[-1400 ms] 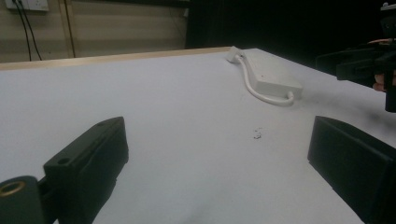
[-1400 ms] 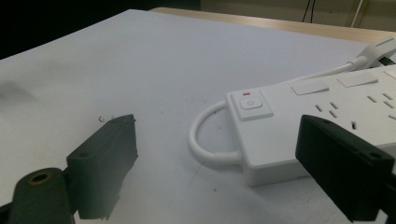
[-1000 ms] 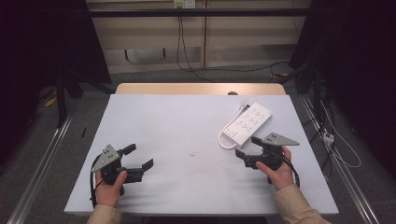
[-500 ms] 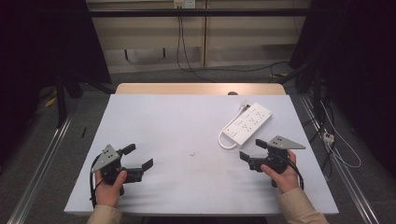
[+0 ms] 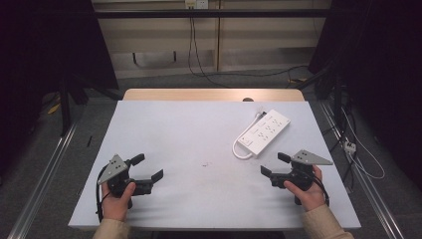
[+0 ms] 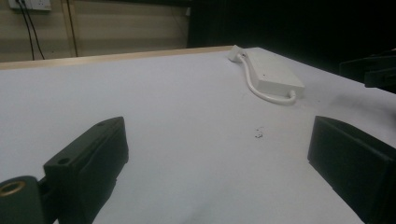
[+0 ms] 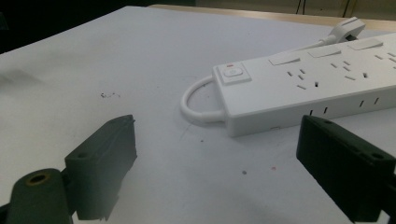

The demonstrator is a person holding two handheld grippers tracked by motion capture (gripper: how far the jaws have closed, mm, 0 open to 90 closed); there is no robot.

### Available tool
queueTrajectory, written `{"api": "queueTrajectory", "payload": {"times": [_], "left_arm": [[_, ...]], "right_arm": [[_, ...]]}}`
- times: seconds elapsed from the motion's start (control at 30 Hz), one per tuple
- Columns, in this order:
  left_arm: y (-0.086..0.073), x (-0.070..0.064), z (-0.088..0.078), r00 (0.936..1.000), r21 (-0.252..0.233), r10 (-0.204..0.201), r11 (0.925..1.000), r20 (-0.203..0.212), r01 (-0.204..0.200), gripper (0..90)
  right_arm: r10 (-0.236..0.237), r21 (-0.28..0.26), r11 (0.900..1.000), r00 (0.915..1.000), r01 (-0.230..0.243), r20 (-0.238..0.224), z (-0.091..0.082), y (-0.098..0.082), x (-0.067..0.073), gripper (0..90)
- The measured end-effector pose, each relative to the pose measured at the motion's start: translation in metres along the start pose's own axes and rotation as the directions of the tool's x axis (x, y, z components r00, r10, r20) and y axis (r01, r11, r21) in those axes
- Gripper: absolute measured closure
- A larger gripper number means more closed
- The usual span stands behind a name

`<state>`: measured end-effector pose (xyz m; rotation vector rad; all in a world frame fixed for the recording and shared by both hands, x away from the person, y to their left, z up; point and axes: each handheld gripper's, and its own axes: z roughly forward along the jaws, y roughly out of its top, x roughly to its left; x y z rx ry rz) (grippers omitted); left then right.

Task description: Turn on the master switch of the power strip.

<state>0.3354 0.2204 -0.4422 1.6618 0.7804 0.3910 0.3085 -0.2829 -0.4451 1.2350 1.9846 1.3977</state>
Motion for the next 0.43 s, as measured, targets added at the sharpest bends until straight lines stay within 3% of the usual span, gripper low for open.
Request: {"api": "queueTrajectory", "payload": {"times": [0.43], "left_arm": [[-0.001, 0.0, 0.001, 1.0, 0.009, 0.001, 1.0, -0.003, -0.001, 4.8]], "right_arm": [[-0.001, 0.009, 1.0, 1.0, 0.001, 0.004, -0.013, -0.01, -0.002, 11.1]]}}
